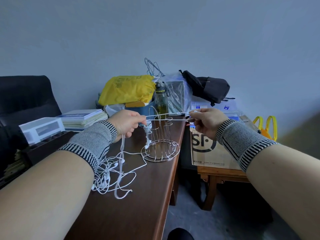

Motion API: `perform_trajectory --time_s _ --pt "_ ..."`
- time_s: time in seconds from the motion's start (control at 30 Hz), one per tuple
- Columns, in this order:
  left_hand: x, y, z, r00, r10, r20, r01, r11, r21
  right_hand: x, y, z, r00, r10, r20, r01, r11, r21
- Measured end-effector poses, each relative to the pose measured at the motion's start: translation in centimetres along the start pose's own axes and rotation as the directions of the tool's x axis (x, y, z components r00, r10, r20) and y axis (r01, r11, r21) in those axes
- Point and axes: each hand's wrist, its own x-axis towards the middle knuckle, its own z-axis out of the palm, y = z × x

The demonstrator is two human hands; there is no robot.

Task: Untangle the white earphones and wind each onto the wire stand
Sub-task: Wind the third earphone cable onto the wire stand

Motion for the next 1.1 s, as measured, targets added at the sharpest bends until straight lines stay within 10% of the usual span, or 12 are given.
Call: perform_trajectory --time_s 0.33,0.47,0.67,1.1 --pt "0.7 0.5 2.3 0.994 -0.107 0.007 0.093 0.889 0.449 0.0 0.0 1.9 0.991 0.003 0.131 -0.007 0.999 0.034" --pt "0.1 2.6 5.0 0.986 0.089 0.143 -0.11 0.983 0.147 -0.6 0.0 3.6 0.956 0.012 0.294 -0.004 1.0 -0.027" --pt "0.0 1.7 5.7 0.964 0.021 0.264 -0.022 1.0 0.004 -0.3 -0.3 3.1 0.95 0.034 0.31 -0.027 0.999 -0.027" --pt "1.3 1.6 -1.1 0.977 0.176 -0.12 -0.112 0.904 0.413 2.6 -0.3 6.7 0.968 0.033 0.25 0.001 0.991 -0.136"
